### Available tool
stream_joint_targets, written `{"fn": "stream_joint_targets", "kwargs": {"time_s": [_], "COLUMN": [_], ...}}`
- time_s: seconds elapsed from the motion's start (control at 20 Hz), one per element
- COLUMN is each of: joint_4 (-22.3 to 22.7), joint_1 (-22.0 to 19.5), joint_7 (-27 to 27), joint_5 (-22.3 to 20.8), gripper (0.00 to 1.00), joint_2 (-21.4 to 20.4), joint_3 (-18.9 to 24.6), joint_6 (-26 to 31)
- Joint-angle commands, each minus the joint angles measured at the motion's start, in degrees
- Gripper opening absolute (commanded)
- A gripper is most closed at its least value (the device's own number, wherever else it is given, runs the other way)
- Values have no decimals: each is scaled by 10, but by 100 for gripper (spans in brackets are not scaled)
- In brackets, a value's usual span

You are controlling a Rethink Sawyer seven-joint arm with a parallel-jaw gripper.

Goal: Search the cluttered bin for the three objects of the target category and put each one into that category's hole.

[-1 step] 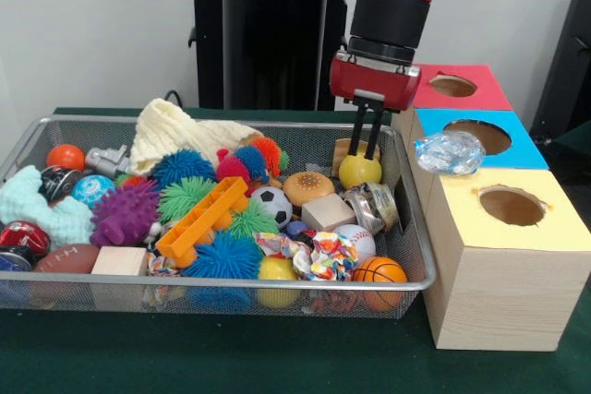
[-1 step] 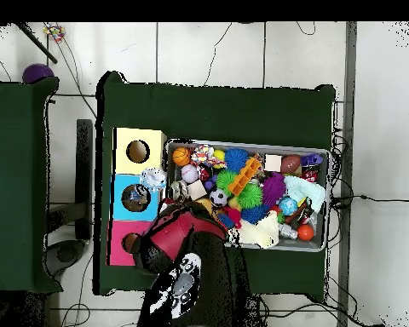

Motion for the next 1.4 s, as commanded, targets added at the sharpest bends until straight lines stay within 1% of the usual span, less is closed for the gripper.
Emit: {"fn": "stream_joint_targets", "kwargs": {"time_s": [0.05, 0.2, 0.4, 0.55, 0.75, 0.95, 1.4], "joint_4": [-50, -57, -75, -92, -122, -151, -163], "joint_1": [-48, -64, -90, -93, -82, -57, -24], "joint_7": [-52, -64, -96, -98, -81, -42, -6], "joint_5": [4, 1, 13, 19, 27, 26, 39], "gripper": [0, 0, 0, 0, 0, 0, 0], "joint_2": [11, 16, 7, 12, 22, 40, 40], "joint_3": [34, 46, 71, 78, 79, 65, 48], "joint_6": [59, 63, 105, 126, 155, 168, 186]}}
